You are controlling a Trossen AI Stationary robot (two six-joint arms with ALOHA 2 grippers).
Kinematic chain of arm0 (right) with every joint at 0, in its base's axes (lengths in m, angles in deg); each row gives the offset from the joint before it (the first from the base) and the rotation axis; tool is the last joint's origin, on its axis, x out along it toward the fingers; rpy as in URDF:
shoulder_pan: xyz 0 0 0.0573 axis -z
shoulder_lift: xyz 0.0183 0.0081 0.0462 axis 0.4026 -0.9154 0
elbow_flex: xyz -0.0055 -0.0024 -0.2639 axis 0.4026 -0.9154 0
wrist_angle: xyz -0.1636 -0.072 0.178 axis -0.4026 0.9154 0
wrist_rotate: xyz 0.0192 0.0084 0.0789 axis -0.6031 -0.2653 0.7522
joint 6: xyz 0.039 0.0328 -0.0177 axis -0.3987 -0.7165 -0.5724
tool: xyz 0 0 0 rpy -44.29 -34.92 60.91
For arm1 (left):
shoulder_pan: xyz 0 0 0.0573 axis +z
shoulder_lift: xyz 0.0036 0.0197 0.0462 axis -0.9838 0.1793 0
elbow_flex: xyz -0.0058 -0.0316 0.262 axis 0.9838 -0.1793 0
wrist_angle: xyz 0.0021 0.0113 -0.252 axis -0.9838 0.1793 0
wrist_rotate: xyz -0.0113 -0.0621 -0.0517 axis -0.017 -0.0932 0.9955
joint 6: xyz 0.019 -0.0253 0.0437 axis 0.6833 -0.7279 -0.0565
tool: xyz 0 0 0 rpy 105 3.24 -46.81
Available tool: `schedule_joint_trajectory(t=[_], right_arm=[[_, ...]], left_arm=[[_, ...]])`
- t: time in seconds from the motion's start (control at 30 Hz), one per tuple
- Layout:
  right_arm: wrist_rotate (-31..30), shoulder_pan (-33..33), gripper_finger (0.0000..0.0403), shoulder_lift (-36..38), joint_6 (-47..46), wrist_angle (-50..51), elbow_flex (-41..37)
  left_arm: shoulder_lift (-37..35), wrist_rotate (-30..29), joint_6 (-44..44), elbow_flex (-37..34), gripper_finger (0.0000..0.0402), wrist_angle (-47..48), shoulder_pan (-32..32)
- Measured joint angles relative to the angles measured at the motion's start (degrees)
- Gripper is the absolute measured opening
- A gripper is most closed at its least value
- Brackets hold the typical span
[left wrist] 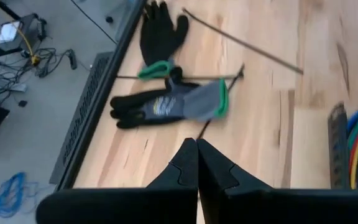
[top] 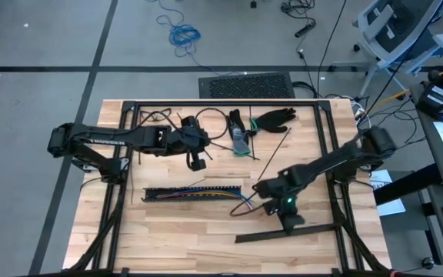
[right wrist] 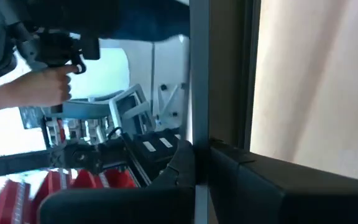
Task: Ziptie cables
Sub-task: Close the black cable duct
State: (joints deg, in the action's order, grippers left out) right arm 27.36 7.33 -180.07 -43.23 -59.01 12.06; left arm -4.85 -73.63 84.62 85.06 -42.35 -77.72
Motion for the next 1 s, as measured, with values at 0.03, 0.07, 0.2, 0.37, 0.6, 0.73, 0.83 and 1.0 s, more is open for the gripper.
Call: schedule_joint_trajectory(t=[0.03, 0.07, 0.2, 0.37, 0.6, 0.73, 0.83, 1.0], right_arm=[[0.0, -0.3, 0.0008, -2.3, -1.0, -1.3, 0.0], [0.0, -0.5, 0.0008, -4.4, -2.1, -2.5, 0.0], [0.8, -0.4, 0.0008, -10.3, -4.9, -7.3, 0.7], [-1.1, 1.0, 0.0008, -13.3, -5.0, -7.0, 2.8], [-6.3, 1.4, 0.0049, -13.4, -0.1, -6.2, 3.1], [-8.1, 0.8, 0.009, -13.4, 1.7, -5.7, 3.1], [-9.6, 0.7, 0.0109, -13.4, 3.1, -5.2, 3.0], [-15.2, 0.7, 0.0133, -13.4, 3.6, -5.1, 3.0]], left_arm=[[-0.3, 0.1, 1.0, 0.0, 0.0, 0.8, 0.0], [-0.4, 0.2, 1.7, 0.0, 0.0, 1.5, 0.0], [-0.6, 0.2, 5.1, 0.0, 0.0, 2.6, 0.2], [-0.8, 0.5, 6.1, 0.0, 0.0, 3.1, 0.2], [-0.8, 1.1, 5.6, 0.0, 0.0, 2.9, 0.2], [-0.8, 1.1, 5.1, 0.0, 0.0, 2.9, 0.2], [-0.8, 1.1, 4.0, 0.0, 0.0, 3.0, 0.2], [-0.8, 1.1, 3.0, 0.0, 0.0, 2.9, 0.2]])
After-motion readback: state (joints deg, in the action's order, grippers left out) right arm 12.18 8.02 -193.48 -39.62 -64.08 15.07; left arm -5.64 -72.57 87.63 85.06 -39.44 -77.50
